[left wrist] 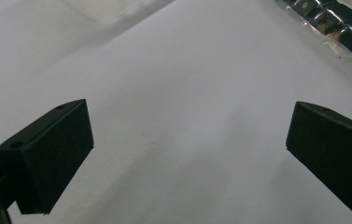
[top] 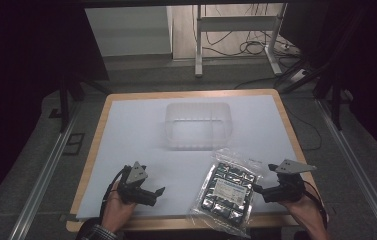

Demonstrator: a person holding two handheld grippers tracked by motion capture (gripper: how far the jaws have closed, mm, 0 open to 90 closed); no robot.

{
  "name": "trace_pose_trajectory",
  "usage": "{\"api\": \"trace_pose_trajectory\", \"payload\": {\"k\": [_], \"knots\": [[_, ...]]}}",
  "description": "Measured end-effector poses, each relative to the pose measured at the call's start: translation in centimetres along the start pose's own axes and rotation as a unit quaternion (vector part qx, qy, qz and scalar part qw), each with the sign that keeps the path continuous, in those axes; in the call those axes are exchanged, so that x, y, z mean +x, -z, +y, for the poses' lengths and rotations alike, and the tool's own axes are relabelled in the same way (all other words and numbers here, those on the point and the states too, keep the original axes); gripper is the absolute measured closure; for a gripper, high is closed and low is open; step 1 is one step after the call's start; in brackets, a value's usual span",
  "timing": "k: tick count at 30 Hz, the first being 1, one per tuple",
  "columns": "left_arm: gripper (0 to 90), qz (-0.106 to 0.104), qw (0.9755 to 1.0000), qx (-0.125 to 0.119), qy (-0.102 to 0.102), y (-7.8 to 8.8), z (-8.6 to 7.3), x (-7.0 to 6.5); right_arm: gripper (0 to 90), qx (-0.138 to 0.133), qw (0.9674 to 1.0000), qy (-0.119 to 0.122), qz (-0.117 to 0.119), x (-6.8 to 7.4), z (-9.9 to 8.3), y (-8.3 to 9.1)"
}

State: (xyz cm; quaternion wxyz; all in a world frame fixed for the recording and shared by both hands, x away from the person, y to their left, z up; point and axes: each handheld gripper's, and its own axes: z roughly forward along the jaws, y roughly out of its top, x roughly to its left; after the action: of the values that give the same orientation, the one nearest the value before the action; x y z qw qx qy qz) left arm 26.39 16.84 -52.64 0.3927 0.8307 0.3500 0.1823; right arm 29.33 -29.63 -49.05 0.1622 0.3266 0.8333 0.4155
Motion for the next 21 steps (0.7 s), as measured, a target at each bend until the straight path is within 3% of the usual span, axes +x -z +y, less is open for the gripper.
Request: {"api": "trace_pose_trajectory", "payload": {"k": [4,6,10,11,12,13,14,16,21], "knots": [[0.3,0.0,1.0,0.0,0.0,0.0,0.0,0.0,10.4,0.007,0.9998,0.015,0.01,0.7,0.1,-0.1],[0.3,-0.001,1.0,0.001,0.0,0.0,0.0,0.0,23.3,0.014,0.9997,0.014,0.013,0.9,0.2,-0.1],[0.3,-0.001,1.0,0.001,0.0,0.0,0.0,0.0,49.2,0.039,0.9983,0.018,0.04,1.3,0.2,-0.4],[0.3,-0.001,1.0,0.001,0.0,0.0,0.0,0.0,49.2,0.039,0.9983,0.018,0.04,1.3,0.2,-0.4],[0.3,-0.001,1.0,0.002,-0.002,-0.1,0.0,0.0,56.4,0.043,0.9976,0.025,0.048,1.4,0.1,-0.4],[0.3,-0.001,1.0,0.003,-0.001,-0.1,0.0,0.0,62.2,0.047,0.9967,0.03,0.059,1.6,0.1,-0.4],[0.4,-0.001,1.0,0.004,-0.002,-0.1,0.0,0.0,75.1,0.05,0.995,0.038,0.078,1.7,0.1,-0.4],[0.3,-0.001,1.0,0.004,-0.002,-0.1,0.0,0.0,85.3,0.058,0.9923,0.047,0.098,1.8,0.0,-0.5],[0.4,-0.001,1.0,0.003,-0.001,-0.1,0.0,-0.1,89.2,0.086,0.9848,0.068,0.135,1.9,-0.4,-0.8]]}}
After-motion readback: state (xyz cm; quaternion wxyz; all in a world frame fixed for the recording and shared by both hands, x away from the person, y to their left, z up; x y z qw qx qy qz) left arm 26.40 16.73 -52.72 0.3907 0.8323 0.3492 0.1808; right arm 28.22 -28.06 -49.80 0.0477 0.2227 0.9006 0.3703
